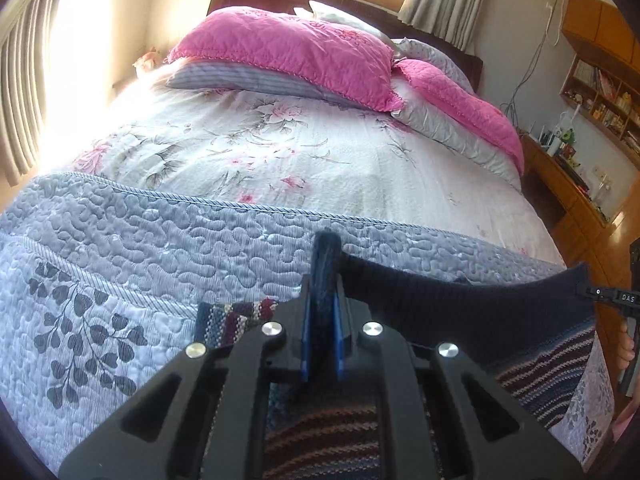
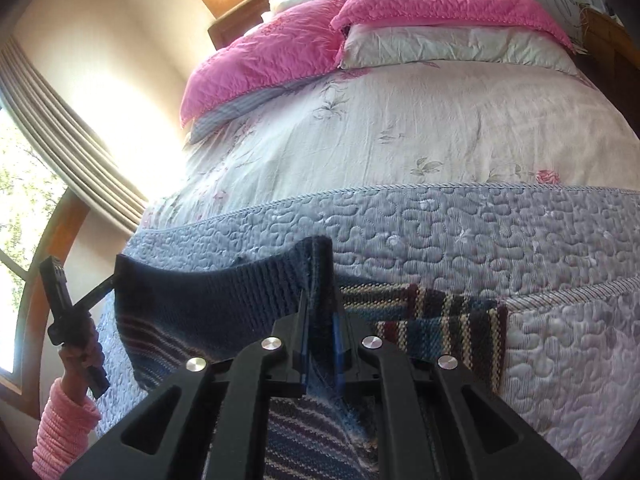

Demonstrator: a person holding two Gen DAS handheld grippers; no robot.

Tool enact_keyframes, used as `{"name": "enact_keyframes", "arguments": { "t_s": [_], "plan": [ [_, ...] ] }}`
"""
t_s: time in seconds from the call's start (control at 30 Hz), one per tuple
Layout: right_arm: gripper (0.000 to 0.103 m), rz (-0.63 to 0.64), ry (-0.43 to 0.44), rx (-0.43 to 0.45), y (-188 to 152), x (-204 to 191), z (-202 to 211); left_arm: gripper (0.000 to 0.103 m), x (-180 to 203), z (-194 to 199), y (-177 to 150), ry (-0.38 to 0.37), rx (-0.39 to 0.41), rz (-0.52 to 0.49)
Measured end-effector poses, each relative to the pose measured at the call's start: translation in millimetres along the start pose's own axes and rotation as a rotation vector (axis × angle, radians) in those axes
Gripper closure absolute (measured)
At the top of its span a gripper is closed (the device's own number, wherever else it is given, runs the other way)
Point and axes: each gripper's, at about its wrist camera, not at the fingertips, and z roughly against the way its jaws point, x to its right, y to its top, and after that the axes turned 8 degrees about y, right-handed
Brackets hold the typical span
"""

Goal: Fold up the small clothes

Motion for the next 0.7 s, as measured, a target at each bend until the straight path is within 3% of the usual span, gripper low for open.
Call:
{"name": "enact_keyframes", "arguments": {
  "t_s": [0.13, 0.37, 0.7],
  "plan": [
    [0.094, -0.032, -0.057, -0.046, 10, 23, -40, 0.095, -1, -50, -3, 0.044, -0.077, -0.012],
    [0.094, -0.086, -0.114, -0.113, -3, 59, -88, 0.095, -7, -115, -27, 0.093, -0.200, -0.018],
    [0.090, -0.138, -0.145, -0.133, -14, 76, -107, 0.089, -9, -129, -35, 0.122, -0.237, -0.036]
  ]
}}
